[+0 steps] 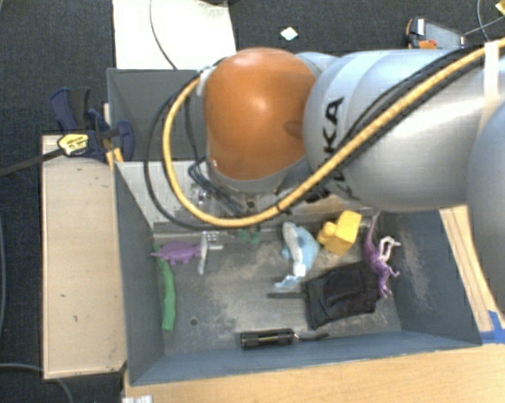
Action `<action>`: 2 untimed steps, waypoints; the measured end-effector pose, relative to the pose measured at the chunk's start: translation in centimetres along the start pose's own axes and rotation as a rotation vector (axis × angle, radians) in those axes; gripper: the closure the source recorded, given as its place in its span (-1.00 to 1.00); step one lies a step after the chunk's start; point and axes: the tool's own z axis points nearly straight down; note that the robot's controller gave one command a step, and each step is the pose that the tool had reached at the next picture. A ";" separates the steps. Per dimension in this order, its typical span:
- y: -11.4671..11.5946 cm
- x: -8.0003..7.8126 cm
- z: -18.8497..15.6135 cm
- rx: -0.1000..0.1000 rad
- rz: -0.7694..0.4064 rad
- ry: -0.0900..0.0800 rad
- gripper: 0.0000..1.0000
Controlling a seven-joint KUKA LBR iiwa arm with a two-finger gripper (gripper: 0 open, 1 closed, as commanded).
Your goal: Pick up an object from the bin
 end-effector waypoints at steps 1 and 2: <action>-0.2 -0.2 -0.5 -0.002 0.007 -0.008 -1.00; 0.8 -2.6 12.1 -0.003 -0.135 -0.011 -1.00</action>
Offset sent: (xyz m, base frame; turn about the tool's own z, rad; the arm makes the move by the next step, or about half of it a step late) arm 0.0320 0.0101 -0.1747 -0.1884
